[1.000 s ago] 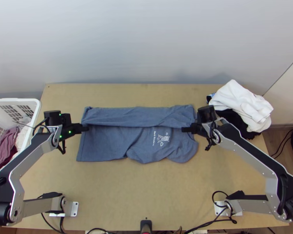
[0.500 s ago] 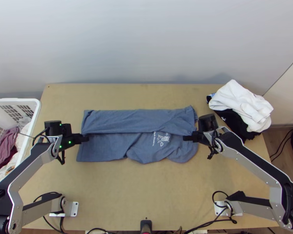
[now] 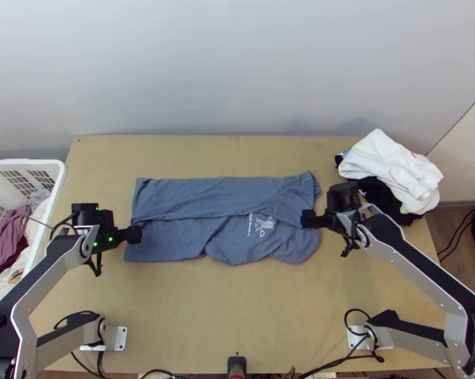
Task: Fold the t-shirt
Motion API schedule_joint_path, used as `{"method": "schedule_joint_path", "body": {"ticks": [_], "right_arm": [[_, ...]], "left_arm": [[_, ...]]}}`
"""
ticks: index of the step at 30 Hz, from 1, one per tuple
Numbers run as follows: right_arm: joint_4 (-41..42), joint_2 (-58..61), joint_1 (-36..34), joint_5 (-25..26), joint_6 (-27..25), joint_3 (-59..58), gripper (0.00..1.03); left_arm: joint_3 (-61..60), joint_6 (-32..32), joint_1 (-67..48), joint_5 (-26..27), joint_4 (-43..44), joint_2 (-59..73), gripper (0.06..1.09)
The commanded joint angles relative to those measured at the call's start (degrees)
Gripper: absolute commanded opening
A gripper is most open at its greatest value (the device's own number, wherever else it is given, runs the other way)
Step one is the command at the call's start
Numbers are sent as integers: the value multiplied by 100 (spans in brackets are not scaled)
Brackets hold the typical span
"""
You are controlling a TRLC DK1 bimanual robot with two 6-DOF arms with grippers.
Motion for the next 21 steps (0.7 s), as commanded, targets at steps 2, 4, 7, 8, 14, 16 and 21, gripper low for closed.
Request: {"method": "schedule_joint_path", "body": {"ticks": [2, 4, 7, 8, 14, 16, 21], "right_arm": [[-550, -604, -122, -77, -53, 278, 99], [-699, -727, -122, -121, -45, 286, 99], [-814, -868, -201, -121, -36, 295, 99], [-858, -885, -228, -129, -18, 322, 99], [-1069, -1035, -96, -182, -124, 199, 93], [-1148, -1105, -43, -296, -124, 163, 93], [-1332, -1184, 45, -428, -18, 155, 93]], "left_arm": [[191, 259, 113, 15, -1430, -553, 102], [165, 250, 25, 15, -1633, -588, 102], [24, 241, -19, 15, -1668, -553, 102], [-20, 233, -63, 7, -1668, -536, 102], [-55, 136, -159, -29, -1624, -351, 93], [-64, 127, -186, -64, -1562, -219, 92], [-99, 66, -265, -125, -1387, -105, 83]]}}
